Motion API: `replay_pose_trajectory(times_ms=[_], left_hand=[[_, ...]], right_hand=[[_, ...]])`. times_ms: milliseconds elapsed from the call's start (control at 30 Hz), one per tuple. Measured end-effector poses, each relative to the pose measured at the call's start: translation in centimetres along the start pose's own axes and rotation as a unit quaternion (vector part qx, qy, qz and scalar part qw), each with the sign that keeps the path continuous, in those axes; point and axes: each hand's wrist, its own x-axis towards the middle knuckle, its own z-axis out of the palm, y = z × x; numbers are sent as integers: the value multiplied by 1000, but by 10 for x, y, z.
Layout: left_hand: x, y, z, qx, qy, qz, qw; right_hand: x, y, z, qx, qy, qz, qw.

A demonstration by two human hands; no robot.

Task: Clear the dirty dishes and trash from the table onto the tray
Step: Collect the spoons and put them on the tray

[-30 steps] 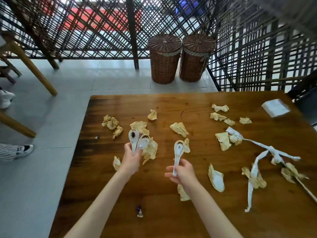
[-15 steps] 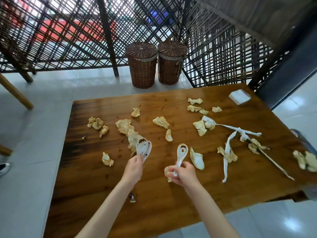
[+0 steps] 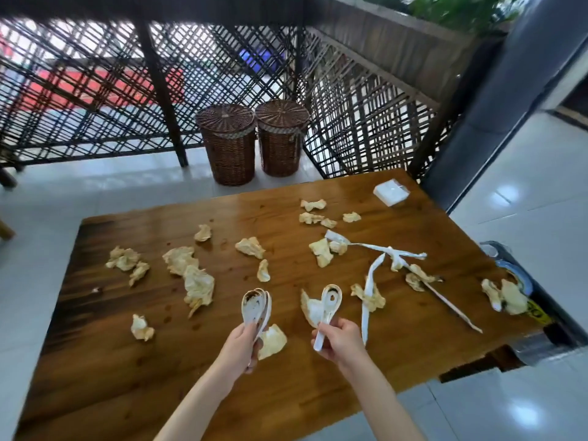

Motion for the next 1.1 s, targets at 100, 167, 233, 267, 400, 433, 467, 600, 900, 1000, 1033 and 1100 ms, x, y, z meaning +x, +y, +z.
replay_pose_trajectory(times_ms=[100, 167, 233, 267, 400, 433, 467, 600, 900, 1000, 1033, 1100], left_hand=[[1, 3, 42, -3, -8, 6, 1000], [-1, 7, 81, 9, 14, 3, 1000], [-6, 13, 124, 5, 27, -8, 1000], [-10, 16, 146, -6, 20, -16, 1000], [-21, 30, 230, -38, -11, -38, 999], [-23, 33, 249, -35, -14, -31, 999], [-24, 36, 266, -28, -14, -23, 999], [-30, 45, 322, 12, -12, -15, 1000], [1, 69, 391, 39, -56, -5, 998], [25, 88, 411, 60, -80, -6, 995], [33, 95, 418, 64, -87, -3, 994], [48, 109, 434, 68, -102, -2, 992]], right_hand=[[8, -7, -43, -15, 3, -10, 1000], [14, -15, -78, -20, 1, -13, 1000], [20, -24, -111, -22, -8, -2, 1000], [23, -28, -127, -32, -15, 3, 999], [43, -42, -195, -74, -32, -2, 997], [50, -45, -210, -62, -31, 2, 998], [56, -47, -224, -41, -34, 9, 999], [72, -59, -265, 25, -70, 49, 996], [101, -86, -319, 6, -180, -17, 983], [118, -102, -332, 20, -179, -14, 984], [125, -108, -336, 27, -167, -12, 986], [139, -122, -346, 30, -149, -12, 988]])
